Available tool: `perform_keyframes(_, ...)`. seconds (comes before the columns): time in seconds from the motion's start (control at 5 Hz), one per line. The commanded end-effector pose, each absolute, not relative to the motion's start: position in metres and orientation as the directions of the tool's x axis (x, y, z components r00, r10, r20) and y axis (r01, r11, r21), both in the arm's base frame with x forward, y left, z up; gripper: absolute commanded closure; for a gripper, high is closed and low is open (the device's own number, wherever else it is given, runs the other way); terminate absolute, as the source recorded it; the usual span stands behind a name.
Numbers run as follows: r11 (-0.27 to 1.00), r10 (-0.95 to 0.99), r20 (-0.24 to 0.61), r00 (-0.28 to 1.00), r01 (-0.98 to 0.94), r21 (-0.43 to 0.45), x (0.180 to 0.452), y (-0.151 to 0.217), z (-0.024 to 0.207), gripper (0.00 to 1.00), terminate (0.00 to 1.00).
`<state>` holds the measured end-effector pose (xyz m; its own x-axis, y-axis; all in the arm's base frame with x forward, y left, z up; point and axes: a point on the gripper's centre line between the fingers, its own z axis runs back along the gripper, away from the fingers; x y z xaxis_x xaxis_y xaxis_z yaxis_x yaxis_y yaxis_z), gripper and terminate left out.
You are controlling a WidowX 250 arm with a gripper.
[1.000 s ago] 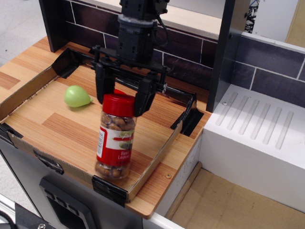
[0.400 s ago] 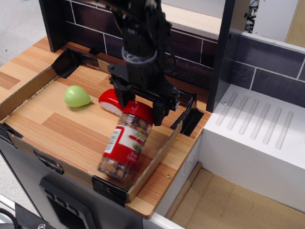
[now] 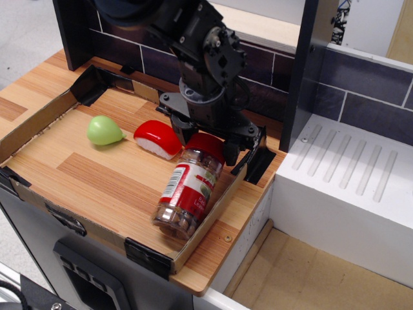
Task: Topple basil bottle
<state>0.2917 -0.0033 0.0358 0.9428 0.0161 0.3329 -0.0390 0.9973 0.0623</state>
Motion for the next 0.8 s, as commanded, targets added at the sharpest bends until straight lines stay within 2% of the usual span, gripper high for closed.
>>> perform_keyframes(0.0, 0.996, 0.064, 0.332, 0.941, -0.082, 0.04, 0.299, -0.003, 0.05, 0.0, 0.0)
perform_keyframes(0.2, 0.994, 0.11, 0.287, 0.951, -0.111, -0.013, 0.297, -0.004, 0.047, 0.0, 0.0)
perform_keyframes(0.4, 0.994, 0.11, 0.238, 0.965, -0.107, -0.028, 0.298, -0.002, 0.075, 0.0, 0.0)
perform_keyframes(0.6, 0.992, 0.128, 0.24, 0.962, -0.127, -0.021, 0.309, -0.001, 0.092, 0.0, 0.0)
